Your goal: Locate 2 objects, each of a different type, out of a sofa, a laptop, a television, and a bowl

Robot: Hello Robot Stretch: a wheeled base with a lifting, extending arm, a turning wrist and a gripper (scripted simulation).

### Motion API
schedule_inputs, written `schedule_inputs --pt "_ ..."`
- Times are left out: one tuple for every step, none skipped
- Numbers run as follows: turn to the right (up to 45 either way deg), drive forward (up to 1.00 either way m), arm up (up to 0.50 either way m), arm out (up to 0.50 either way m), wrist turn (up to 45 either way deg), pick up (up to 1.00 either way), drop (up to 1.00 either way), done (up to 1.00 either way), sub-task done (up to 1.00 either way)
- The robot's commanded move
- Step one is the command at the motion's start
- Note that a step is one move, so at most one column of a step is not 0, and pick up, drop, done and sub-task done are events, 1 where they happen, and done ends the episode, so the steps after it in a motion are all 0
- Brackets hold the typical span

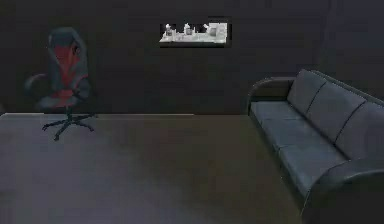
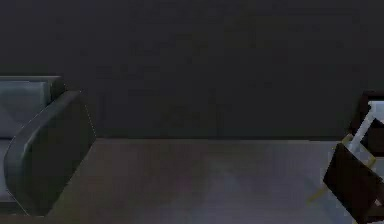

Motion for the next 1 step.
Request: schedule_inputs --pt "45.0 0.0 0.0 0.0 0.0 0.0 0.0 0.0 0.0"
